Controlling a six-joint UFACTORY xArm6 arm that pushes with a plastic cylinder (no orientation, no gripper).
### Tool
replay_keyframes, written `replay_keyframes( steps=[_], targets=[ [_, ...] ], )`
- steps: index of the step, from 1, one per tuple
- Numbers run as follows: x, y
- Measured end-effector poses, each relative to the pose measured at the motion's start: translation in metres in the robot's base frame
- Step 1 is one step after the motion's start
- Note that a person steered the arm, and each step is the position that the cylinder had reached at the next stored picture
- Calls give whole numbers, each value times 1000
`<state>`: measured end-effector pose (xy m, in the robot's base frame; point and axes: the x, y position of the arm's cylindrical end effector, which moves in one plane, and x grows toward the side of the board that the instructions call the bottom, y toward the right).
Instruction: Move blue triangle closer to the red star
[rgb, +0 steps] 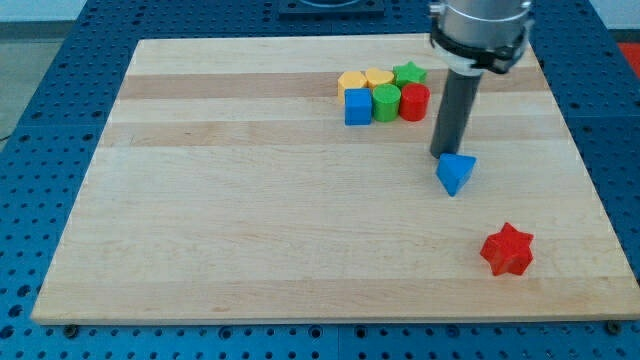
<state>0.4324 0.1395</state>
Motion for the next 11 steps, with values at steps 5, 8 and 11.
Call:
replay_keyframes(
  steps=[5, 8, 11],
  targets=[
    [62, -39],
    [59, 12],
    [67, 34]
  ],
)
